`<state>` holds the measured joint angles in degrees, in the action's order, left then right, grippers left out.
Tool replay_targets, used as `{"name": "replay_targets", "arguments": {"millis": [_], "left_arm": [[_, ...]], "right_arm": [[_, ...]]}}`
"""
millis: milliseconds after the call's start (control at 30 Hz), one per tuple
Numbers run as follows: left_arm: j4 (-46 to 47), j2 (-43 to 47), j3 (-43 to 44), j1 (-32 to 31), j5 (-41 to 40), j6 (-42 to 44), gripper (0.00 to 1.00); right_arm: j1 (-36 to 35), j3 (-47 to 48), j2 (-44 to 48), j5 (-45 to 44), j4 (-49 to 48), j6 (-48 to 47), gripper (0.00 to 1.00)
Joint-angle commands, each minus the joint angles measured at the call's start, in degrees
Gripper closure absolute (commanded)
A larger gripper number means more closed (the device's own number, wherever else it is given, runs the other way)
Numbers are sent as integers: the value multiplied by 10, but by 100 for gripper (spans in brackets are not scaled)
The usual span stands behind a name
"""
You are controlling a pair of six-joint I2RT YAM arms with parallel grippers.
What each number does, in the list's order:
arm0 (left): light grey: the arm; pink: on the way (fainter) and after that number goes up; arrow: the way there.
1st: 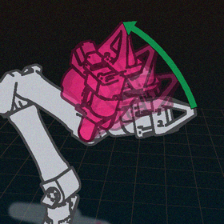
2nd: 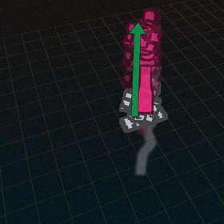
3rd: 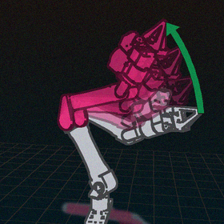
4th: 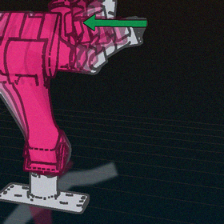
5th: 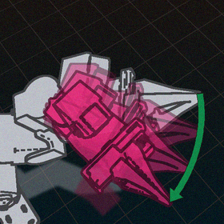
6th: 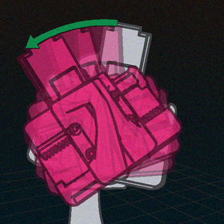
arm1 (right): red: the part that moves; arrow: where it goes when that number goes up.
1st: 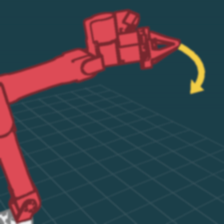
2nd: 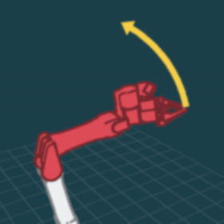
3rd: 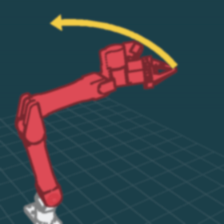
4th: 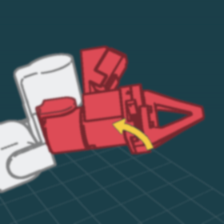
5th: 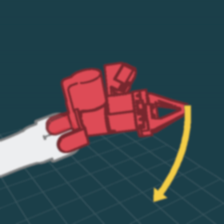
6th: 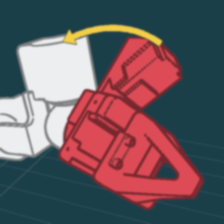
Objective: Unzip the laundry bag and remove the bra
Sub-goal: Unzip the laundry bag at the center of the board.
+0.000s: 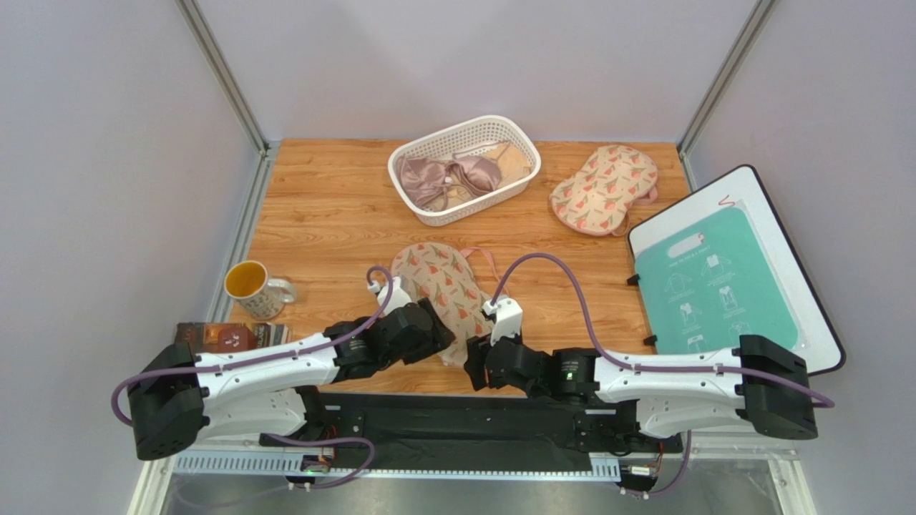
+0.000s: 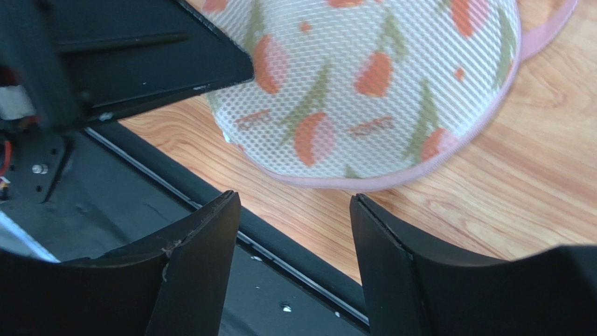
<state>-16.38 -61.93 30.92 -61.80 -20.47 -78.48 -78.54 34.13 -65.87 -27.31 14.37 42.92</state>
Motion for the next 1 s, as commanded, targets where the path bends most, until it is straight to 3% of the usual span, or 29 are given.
{"name": "replay_targets", "arguments": {"millis": [0, 67, 167, 333, 467, 600, 767, 867, 967], "left_arm": [[-38, 8, 34, -3, 9, 38, 15], [-82, 15, 42, -3, 0, 88, 6], [-103, 40, 49, -3, -11, 171, 2], [-12, 71, 42, -3, 5, 331, 4], [42, 21, 68, -3, 64, 514, 4], [32, -77, 122, -3, 84, 596, 4], [20, -169, 150, -2, 36, 606, 4], [-11, -192, 158, -2, -17, 585, 4], [-15, -207, 155, -2, -20, 576, 5]], "right_arm": [[1, -12, 30, -37, 7, 29, 34], [1, -13, 40, -43, 15, 30, 33], [4, -17, 59, -51, 27, 34, 32], [14, -35, 91, -54, 31, 57, 31], [20, -49, 134, -53, 39, 60, 30], [25, -53, 175, -56, 55, 59, 28], [28, -53, 214, -56, 73, 58, 27], [28, -53, 217, -56, 76, 55, 27], [28, -52, 211, -58, 76, 53, 27]]}}
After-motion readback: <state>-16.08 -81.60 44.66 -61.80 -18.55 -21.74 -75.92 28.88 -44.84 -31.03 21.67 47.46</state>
